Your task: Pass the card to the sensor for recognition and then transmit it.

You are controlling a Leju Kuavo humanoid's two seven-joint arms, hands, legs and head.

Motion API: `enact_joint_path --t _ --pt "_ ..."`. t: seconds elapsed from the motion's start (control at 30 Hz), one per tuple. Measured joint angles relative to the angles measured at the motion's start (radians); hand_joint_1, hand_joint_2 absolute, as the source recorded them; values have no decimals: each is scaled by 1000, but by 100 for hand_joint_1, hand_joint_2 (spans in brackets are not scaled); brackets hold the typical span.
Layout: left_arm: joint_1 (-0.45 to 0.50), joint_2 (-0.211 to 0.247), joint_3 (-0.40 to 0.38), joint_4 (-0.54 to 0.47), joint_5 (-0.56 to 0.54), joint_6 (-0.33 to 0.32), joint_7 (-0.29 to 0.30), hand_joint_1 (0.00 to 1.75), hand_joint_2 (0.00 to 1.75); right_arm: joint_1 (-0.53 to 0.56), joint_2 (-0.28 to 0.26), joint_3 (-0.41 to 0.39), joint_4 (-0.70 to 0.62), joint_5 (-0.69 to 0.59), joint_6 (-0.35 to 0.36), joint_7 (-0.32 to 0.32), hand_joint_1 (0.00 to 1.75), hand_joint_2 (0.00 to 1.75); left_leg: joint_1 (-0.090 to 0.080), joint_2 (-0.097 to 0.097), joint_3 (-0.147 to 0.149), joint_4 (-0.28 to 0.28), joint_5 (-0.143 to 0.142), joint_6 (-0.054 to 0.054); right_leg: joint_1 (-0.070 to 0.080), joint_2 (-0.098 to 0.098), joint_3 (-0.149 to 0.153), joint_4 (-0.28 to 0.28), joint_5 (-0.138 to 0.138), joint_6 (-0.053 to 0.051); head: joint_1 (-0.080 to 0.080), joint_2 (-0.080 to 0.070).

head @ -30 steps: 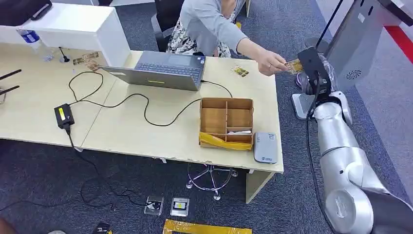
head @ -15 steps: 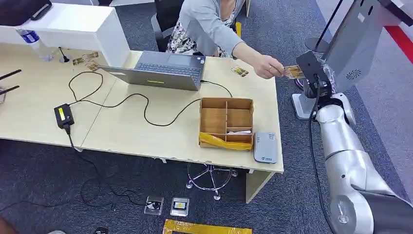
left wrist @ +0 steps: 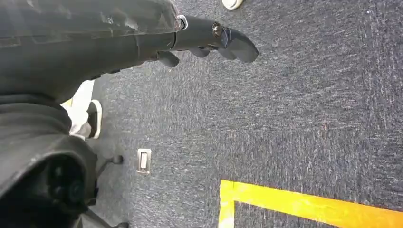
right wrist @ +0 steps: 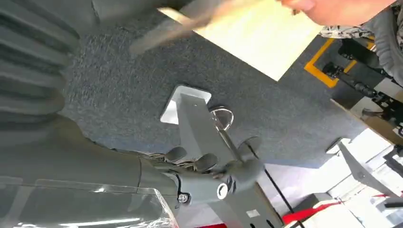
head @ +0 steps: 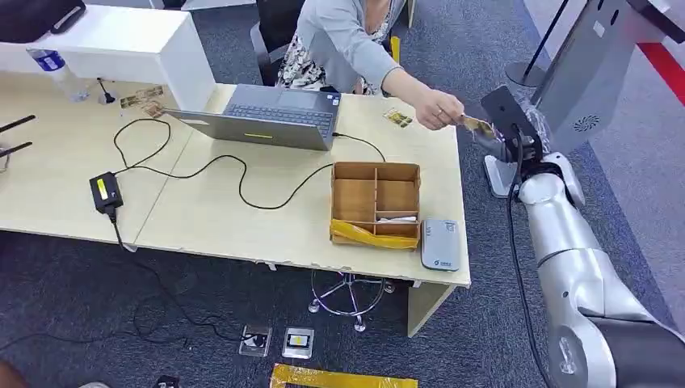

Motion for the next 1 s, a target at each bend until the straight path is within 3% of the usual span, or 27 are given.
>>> enact_joint_path --t 0.87,0.9,0.97,1.0 --pt "0 -1 0 0 -7 13 8 0 0 -4 17 115 -27 -25 26 -7 0 175 0 0 0 0 0 0 0 0 0 0 0 0 0 0" --pt "0 -1 0 0 -6 13 5 0 0 -4 20 118 -30 -25 26 -7 33 175 0 0 0 0 0 0 0 0 0 0 0 0 0 0" --pt "0 -1 0 0 -6 13 2 0 0 -4 23 126 -34 -25 28 -7 0 175 0 0 0 0 0 0 0 0 0 0 0 0 0 0" --pt "-1 -1 0 0 -6 13 2 0 0 -4 24 131 -35 -25 29 -7 0 175 0 0 0 0 0 0 0 0 0 0 0 0 0 0"
